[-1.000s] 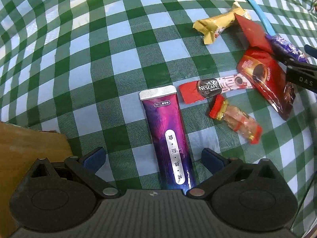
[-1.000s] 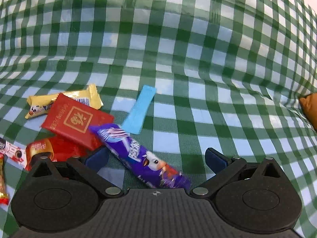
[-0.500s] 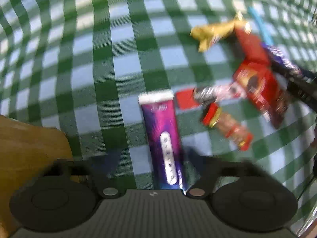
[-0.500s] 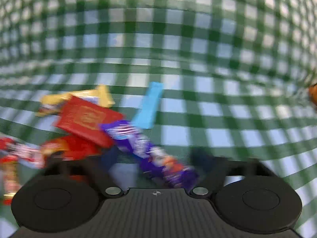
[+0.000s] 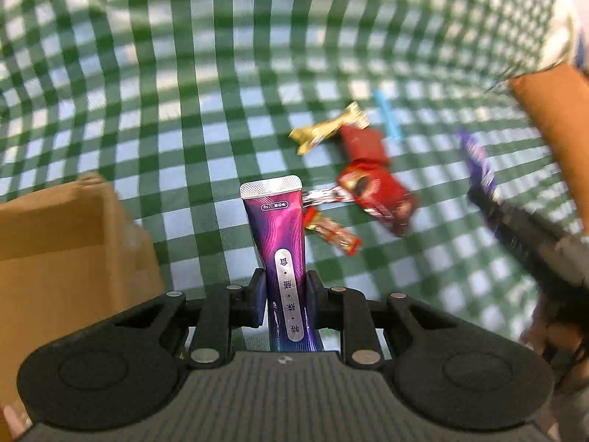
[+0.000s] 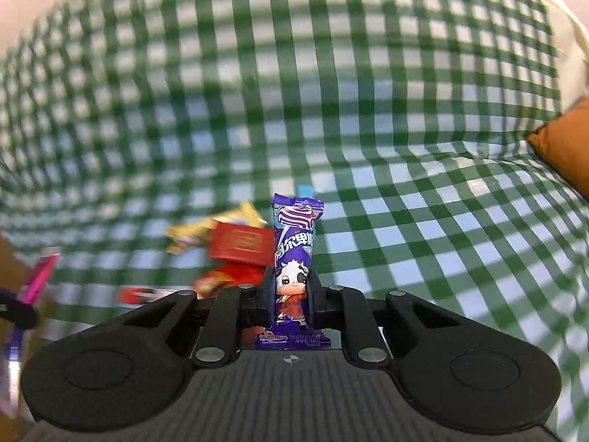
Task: Organize snacks
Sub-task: 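Carry the purple tube and purple-wrapped bar over the cardboard box with both tools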
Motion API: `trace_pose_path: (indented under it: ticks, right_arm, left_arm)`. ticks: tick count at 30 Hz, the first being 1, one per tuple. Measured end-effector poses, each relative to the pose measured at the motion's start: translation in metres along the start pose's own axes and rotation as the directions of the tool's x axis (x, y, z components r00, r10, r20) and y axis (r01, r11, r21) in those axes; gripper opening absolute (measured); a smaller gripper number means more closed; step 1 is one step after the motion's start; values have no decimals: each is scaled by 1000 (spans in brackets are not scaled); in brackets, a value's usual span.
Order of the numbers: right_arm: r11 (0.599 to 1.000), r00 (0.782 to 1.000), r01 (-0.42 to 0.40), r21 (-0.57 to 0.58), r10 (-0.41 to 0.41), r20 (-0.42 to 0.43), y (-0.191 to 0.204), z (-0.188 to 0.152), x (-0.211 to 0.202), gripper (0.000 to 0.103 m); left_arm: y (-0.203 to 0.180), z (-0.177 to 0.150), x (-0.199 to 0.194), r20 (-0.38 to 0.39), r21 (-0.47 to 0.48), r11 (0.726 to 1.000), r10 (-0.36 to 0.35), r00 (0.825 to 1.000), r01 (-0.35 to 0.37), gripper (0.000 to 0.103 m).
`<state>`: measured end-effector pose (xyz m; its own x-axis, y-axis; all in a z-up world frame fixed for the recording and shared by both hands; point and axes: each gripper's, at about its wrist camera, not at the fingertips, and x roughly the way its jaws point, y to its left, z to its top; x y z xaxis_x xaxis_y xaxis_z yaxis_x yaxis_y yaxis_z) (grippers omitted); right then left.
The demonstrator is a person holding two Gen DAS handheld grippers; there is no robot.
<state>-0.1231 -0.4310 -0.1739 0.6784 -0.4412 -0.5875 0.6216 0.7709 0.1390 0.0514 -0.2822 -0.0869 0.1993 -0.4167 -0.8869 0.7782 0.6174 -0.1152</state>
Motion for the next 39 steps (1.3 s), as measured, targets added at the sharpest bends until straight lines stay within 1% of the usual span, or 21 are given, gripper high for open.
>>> trace_pose_path:
  ticks: [4,7,9,13,16,18,20,22,26,29,34,39]
  right_arm:
    - [996,998,-41,75,38,43,22,-10,-80,17]
    - [990,996,-83,114,78,49,47,-25,-132,17]
    - [988,993,-117,103,113,41,69,-39,-162,17]
    - [978,982,-189,86,189,12,136,-55,-227,17]
    - [968,969,-243,65,246,-29,176,-61,-265,17]
    - [963,962,-265,45,267,-53,203,-60,-294,17]
    - [959,956,-281,24,282,-76,221,-66,-310,17]
    - [955,952,-295,-1,294,-83,235,-74,-321,17]
    - [946,947,-314,-73,308,-88,264,-86,-341,17]
    - [941,947,-319,-109,310,-88,278,-91,-352,17]
    - [931,946,-323,-168,314,-81,295,-94,-371,17]
    - [927,950,-313,-208,304,-75,304,-97,-383,17]
  left_arm:
    - [5,-31,-71,73,-4,1000,-29,997,29,24]
    - [19,-61,-123,127,-21,1000,-11,992,13,24]
    - [30,-82,-148,150,-44,999,8,989,-1,24]
    - [62,-127,-196,175,-110,994,34,984,-15,24]
    - [91,-164,-231,186,-165,986,57,981,-26,24]
    - [107,-188,-247,189,-207,978,71,979,-31,24]
    - [121,-211,-262,195,-244,969,81,977,-32,24]
    - [134,-232,-277,205,-260,965,100,974,-44,24]
    - [149,-271,-299,224,-275,959,136,965,-71,24]
    - [152,-294,-306,231,-280,957,141,963,-73,24]
    - [155,-322,-312,240,-291,955,122,963,-48,24]
    - [152,-331,-313,260,-292,956,113,959,-33,24]
